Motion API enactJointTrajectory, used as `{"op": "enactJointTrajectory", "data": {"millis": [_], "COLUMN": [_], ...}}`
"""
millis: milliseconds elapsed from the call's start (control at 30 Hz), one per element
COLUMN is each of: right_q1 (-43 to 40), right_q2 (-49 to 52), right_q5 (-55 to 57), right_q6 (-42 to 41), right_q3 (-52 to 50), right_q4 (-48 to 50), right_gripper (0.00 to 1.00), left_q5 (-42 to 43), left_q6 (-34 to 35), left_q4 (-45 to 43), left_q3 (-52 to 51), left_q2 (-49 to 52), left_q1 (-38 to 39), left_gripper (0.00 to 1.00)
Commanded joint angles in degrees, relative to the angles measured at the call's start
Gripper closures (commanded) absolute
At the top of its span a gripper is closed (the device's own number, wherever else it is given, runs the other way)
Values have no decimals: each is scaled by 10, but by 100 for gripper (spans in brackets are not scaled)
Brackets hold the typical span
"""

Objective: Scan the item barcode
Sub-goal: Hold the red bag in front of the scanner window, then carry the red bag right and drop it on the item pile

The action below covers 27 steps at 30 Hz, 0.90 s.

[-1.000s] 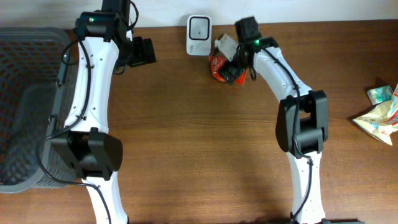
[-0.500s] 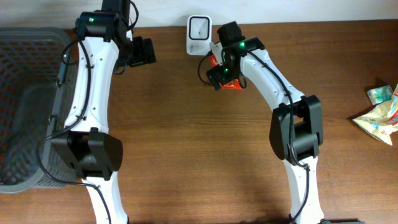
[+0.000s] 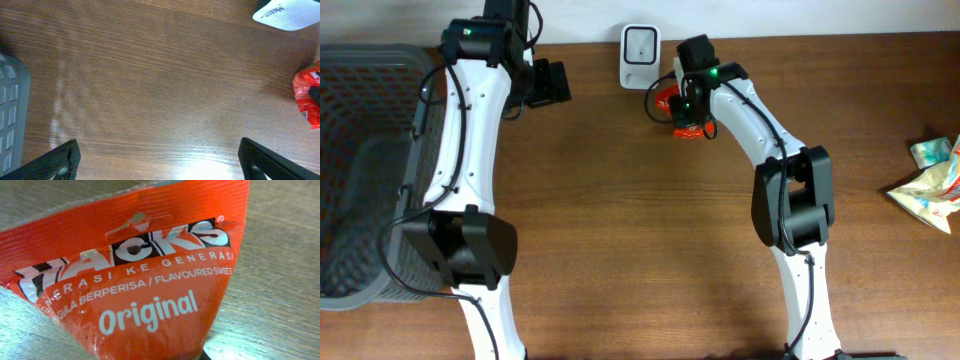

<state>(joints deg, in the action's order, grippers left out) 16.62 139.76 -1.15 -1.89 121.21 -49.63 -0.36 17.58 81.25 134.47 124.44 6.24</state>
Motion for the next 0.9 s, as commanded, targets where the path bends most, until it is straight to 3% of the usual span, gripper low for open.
{"op": "enactJointTrajectory", "data": {"millis": [0,100,300,433,533,700,867], "right_q1": [-1,3,32,41,39,-19,-203], "right_q2": [-48,-49,14,68,61,-50,-129], "right_q5": [10,10,10,16,19,23,124], "right_q6": [1,1,1,1,1,-1,-75], "right_q3": [84,148,148,148,148,148,148], "right_q4": [-6,14,298,379,377,326,60], "right_gripper": [96,96,96,96,96,96,96], "left_q5": [4,4,4,4,4,4,4], "left_q6": [-3,-3,-3,-3,-3,-3,-3], "left_q4": [1,1,1,1,1,1,1], "left_q3": [1,1,1,1,1,1,1], "left_q2": [4,4,4,4,4,4,4], "left_q1": [0,0,0,0,0,0,0], "left_gripper": [1,1,1,1,1,1,1]}}
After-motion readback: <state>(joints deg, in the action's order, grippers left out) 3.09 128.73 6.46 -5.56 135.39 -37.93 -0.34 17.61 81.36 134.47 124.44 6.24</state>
